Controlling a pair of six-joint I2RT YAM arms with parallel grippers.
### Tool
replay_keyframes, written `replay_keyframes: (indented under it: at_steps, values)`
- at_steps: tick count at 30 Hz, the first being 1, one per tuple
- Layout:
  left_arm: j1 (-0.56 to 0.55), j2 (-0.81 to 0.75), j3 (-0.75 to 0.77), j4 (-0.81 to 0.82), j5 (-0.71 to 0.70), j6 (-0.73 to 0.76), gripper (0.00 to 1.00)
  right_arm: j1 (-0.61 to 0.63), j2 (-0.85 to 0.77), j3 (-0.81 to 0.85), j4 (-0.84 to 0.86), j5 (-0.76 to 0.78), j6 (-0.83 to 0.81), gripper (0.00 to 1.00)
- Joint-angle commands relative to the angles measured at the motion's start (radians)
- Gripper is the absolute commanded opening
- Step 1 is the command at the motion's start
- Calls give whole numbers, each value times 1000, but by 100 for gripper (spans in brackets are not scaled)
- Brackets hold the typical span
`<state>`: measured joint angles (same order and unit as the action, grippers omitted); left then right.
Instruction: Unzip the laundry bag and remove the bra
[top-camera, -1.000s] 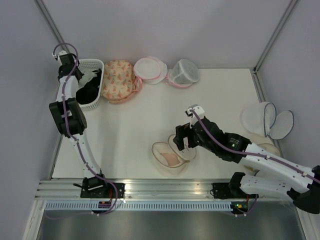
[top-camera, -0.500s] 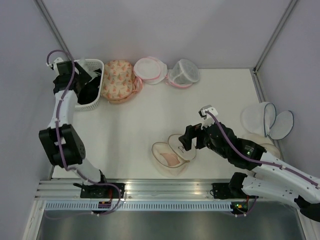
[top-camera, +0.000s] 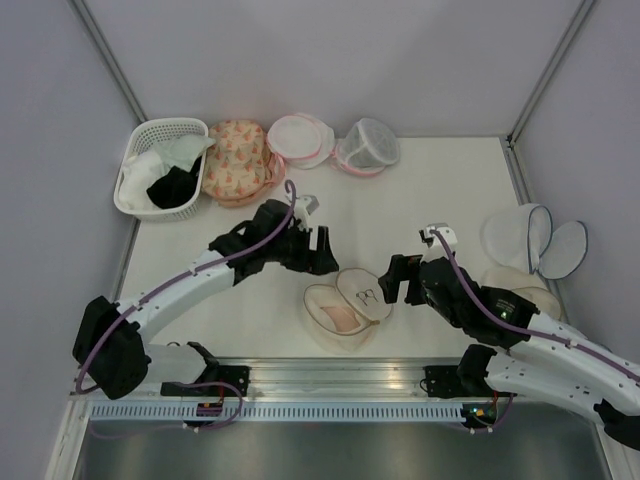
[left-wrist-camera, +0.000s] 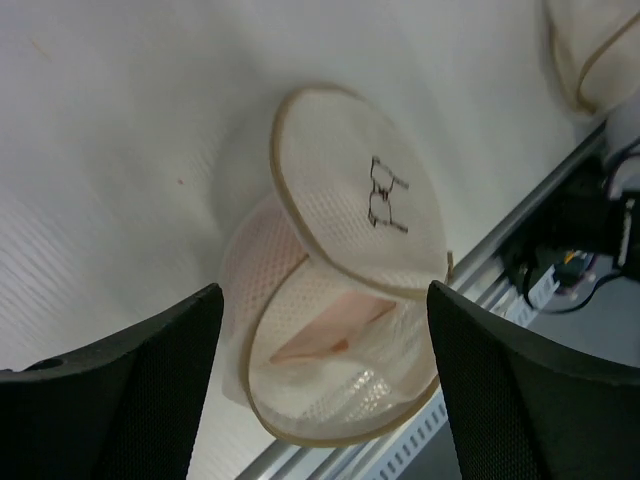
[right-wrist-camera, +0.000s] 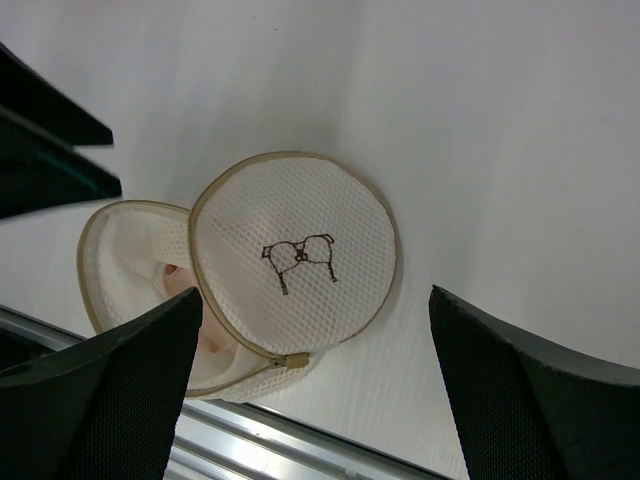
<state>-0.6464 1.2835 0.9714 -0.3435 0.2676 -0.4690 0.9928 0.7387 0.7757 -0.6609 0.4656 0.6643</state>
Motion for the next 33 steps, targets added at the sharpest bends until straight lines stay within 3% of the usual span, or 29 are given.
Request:
replay_keyframes:
  at_steps: [1, 15, 18, 24, 27, 30, 33]
  values:
    - [-94, -9, -40, -37, 15, 58, 85, -2, -32, -7, -6, 19, 46, 98]
    - [-380, 125, -66, -61, -20, 49, 66, -2, -42, -32, -14, 19, 67, 98]
    - [-394, 154, -91, -34, -36, 15, 63, -2, -44, -36, -17, 21, 72, 98]
    - [-406, 209, -109, -25, -171, -46, 48, -2, -44, -42, -11, 10, 72, 98]
    - [-407, 174, -117, 17, -222, -89, 32, 0, -42, -42, -9, 5, 70, 97]
    - [-412, 172, -111, 50, -263, -115, 23, -2, -39, -44, 0, 1, 67, 97]
    - [-432, 217, -99, 63, -311, -125, 21, 0, -32, -42, 6, -4, 63, 96]
